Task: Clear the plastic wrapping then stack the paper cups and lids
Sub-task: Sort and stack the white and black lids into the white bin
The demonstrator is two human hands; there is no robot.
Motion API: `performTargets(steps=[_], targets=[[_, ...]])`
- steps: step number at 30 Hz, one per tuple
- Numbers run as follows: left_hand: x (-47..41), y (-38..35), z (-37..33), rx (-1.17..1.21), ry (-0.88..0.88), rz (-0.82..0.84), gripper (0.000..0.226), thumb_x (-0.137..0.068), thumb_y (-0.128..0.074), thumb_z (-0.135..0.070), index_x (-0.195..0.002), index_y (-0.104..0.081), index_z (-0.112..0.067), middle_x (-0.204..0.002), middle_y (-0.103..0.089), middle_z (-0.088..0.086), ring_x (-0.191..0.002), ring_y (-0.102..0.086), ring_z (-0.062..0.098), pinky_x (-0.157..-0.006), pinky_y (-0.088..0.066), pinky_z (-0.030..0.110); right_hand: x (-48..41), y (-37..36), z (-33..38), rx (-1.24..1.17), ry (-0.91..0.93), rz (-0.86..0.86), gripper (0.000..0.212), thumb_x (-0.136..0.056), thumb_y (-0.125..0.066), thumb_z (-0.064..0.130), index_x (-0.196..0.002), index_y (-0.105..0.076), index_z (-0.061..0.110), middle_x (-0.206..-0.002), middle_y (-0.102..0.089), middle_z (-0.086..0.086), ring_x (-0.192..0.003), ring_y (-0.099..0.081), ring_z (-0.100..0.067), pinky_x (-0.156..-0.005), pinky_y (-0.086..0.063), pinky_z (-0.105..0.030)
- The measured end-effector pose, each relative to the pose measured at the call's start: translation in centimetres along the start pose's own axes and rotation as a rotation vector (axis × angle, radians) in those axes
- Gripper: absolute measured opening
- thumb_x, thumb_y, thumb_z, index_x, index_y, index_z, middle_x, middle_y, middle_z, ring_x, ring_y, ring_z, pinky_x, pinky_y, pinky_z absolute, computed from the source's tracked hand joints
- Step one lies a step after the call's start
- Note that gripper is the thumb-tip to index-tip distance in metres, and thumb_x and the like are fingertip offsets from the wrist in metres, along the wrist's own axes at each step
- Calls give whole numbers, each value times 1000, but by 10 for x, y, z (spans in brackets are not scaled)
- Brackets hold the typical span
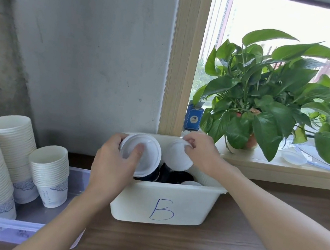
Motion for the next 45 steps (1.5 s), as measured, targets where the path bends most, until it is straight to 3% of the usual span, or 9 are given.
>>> performTargets(steps=[8,11,14,18,24,29,37,40,45], targets=[[43,26,-20,217,-95,-16,14,-93,-66,-23,-106,-64,-27,-94,-69,-15,-88,-65,8,-72,-53,35,56,47,59,-488,6,-196,6,-93,-61,18,-96,-61,12,-91,-65,-5,-78,-58,-15,-68,-45,-21],[77,33,-12,216,-124,20,16,-93,-65,-17,-103,-63,-30,-94,-66,-25,-87,-63,-1,-71,-49,13,98,52,80,-582,75,-239,4,-93,-59,16,-90,-59,18,-84,-64,-2,-68,-52,-4,-60,-40,-10],[109,30,11,256,-43,87,9,-95,-62,-24,-101,-62,-31,-92,-65,-19,-75,-65,12,-53,-54,30,139,44,91,-671,98,-225,5,-93,-59,13,-92,-60,18,-84,-66,0,-70,-55,-4,-61,-42,-9],[137,21,45,224,77,188,13,-94,-63,-28,-104,-58,-34,-96,-62,-22,-81,-68,25,-59,-56,58,180,5,80,-741,30,-90,6,-92,-60,13,-93,-61,19,-87,-68,-2,-78,-61,-8,-69,-46,-20],[155,15,53,385,236,310,25,-100,-51,-9,-120,-57,-24,-111,-64,3,-70,-71,25,-54,-60,45,211,-52,43,-766,-163,-44,11,-92,-60,12,-94,-64,23,-94,-69,4,-87,-64,-7,-72,-47,-15],[149,13,65,518,361,381,43,-84,-48,-39,-125,-56,-26,-118,-64,6,-88,-70,27,-63,-60,48,213,-77,37,-740,-183,-95,9,-92,-60,14,-91,-63,22,-89,-68,4,-83,-61,-8,-70,-46,-14],[152,6,73,325,156,380,49,-84,-71,-27,-129,-50,-26,-111,-65,-9,-96,-65,4,-63,-58,25,217,-100,36,-715,-145,-142,6,-93,-60,22,-87,-60,22,-83,-64,7,-80,-58,-5,-69,-43,-13],[150,6,79,278,117,373,47,-87,-66,-33,-130,-50,-27,-114,-65,-16,-107,-64,9,-83,-57,33,215,-104,36,-753,-129,-56,12,-96,-55,33,-102,-59,23,-96,-65,10,-89,-60,-1,-76,-45,-13],[150,7,78,215,11,310,46,-93,-57,-38,-135,-48,-24,-123,-60,-22,-118,-57,2,-95,-44,13,214,-107,37,-746,-118,27,32,-95,-55,38,-124,-52,23,-112,-64,11,-103,-60,-1,-88,-48,-21]])
Point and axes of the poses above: each hand's wrist, its own x-axis away from the middle knuckle, its own y-axis out of the back of the hand, z = x × y, the point moved 1 cm from there along -x, towards the middle knuckle
